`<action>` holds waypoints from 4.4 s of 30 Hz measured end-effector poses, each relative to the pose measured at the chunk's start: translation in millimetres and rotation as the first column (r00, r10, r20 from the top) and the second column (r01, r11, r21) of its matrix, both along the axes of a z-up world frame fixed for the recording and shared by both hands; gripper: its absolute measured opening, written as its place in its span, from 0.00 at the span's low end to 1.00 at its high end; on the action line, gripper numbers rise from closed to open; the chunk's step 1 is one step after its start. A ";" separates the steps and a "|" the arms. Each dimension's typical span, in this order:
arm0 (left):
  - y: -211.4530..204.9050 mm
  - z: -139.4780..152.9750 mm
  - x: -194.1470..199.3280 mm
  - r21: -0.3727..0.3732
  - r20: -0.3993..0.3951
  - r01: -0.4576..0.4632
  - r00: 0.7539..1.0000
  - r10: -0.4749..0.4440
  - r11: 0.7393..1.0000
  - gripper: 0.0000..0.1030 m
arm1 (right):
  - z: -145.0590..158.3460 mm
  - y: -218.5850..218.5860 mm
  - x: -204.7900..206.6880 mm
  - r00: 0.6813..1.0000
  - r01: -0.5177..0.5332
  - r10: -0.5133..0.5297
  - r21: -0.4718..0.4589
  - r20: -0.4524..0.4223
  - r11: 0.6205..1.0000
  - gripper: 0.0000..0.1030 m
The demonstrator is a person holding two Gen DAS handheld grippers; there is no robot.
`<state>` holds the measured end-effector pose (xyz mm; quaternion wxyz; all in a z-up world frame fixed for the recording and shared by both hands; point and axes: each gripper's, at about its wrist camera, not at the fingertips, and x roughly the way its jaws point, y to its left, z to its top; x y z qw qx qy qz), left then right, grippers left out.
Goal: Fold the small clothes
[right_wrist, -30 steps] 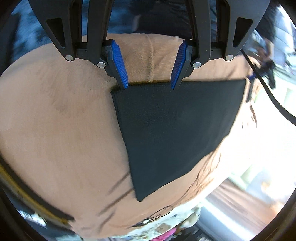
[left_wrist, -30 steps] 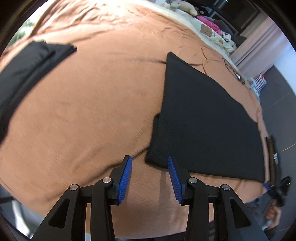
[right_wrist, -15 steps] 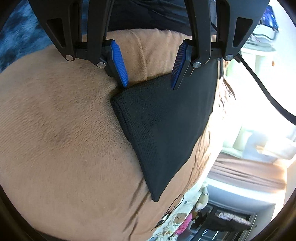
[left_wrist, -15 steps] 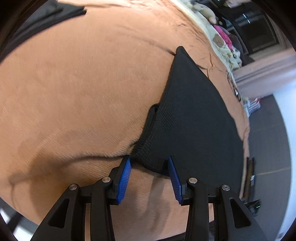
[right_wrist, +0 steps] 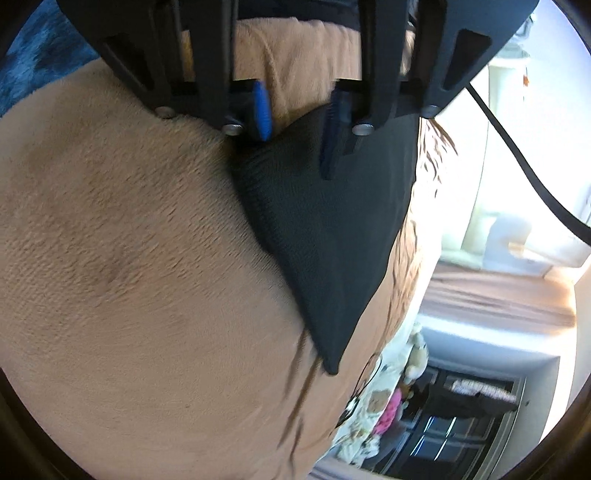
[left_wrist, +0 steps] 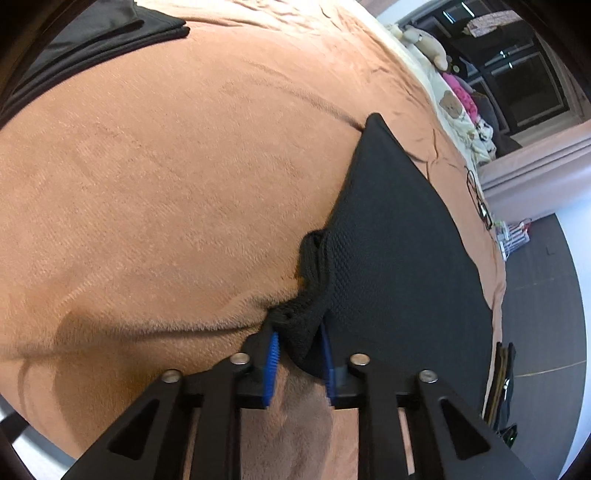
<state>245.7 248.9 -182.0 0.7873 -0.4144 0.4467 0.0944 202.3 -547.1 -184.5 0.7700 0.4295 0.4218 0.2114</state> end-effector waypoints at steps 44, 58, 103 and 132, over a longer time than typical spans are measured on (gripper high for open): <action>-27.9 18.5 -53.6 -0.019 0.043 0.009 0.999 -0.008 1.000 0.47 | 85.5 2.3 -41.0 0.989 0.068 -0.036 -0.231 0.141 0.970 0.69; -17.1 11.3 -77.5 -0.079 0.113 -0.035 0.993 0.043 0.996 0.47 | 122.2 46.0 -81.4 0.955 -0.015 0.115 -0.342 0.272 0.940 0.69; -11.4 -5.4 -96.6 -0.198 0.236 -0.092 0.962 0.138 0.976 0.04 | 75.1 268.0 29.0 0.804 -0.461 0.590 -0.549 0.072 0.697 0.26; -13.3 -24.3 -110.3 -0.269 0.164 -0.237 0.944 0.287 0.933 0.04 | 73.9 365.6 164.2 0.864 -0.376 0.504 -0.684 -0.013 0.626 0.06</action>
